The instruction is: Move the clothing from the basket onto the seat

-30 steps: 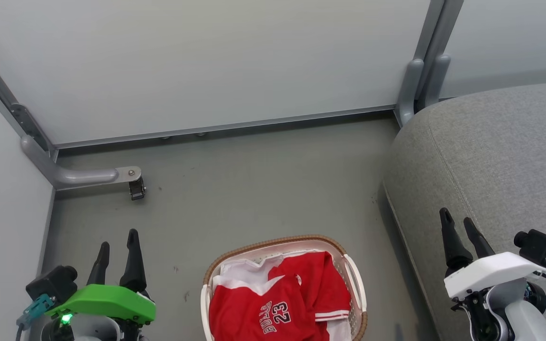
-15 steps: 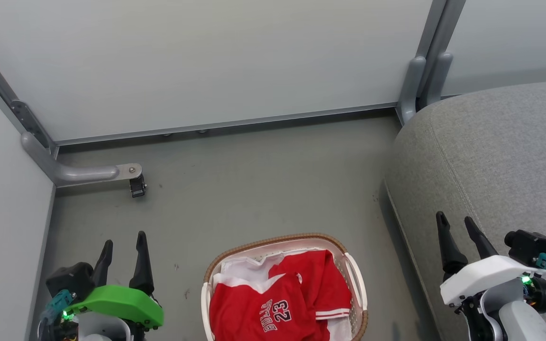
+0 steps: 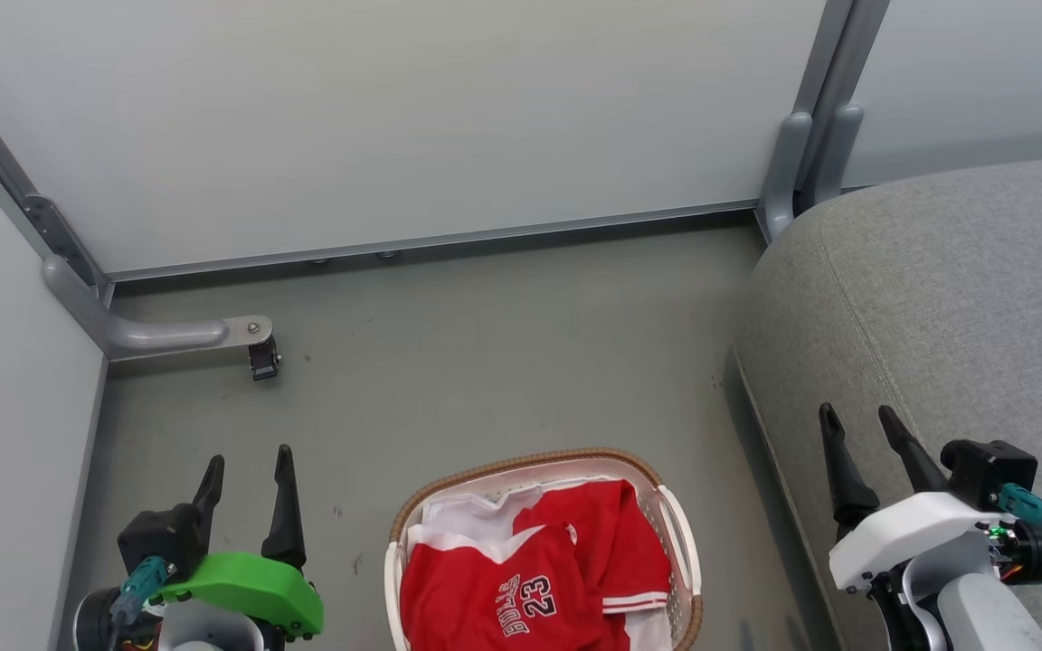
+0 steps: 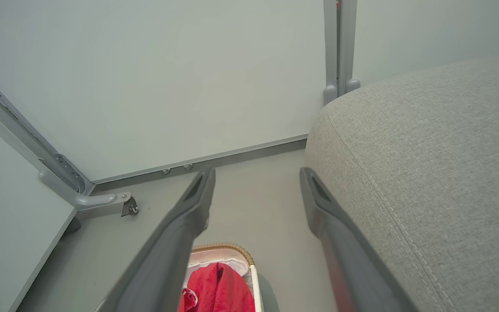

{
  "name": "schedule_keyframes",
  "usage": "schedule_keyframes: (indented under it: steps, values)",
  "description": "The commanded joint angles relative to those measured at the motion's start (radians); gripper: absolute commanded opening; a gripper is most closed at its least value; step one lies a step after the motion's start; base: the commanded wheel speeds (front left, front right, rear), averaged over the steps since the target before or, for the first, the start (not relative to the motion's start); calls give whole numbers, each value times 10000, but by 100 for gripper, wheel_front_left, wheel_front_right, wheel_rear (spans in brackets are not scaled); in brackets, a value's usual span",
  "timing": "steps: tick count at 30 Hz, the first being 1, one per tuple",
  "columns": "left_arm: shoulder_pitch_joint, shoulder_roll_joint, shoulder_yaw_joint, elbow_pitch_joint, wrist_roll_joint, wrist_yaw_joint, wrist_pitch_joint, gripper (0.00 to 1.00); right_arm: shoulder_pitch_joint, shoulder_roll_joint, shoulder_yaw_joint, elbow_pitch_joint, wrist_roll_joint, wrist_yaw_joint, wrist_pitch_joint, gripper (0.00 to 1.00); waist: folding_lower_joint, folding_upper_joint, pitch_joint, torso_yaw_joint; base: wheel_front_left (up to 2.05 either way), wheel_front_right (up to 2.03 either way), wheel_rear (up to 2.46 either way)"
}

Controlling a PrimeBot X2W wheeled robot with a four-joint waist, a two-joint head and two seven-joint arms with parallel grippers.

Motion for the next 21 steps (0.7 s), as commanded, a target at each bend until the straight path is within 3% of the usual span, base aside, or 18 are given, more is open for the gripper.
schedule_keyframes:
  steps: [1,21]
  values:
    - [27,60,-17,-55,280,50,-93,100,-65,-33,-28,-90,-277,3,-102,100,0,-1,1,3,0,0,0]
    - [143,-79,102,-318,1253,-178,-505,100,-55,290,-369,-150,-1938,2,-504,100,0,-1,154,35,0,0,0]
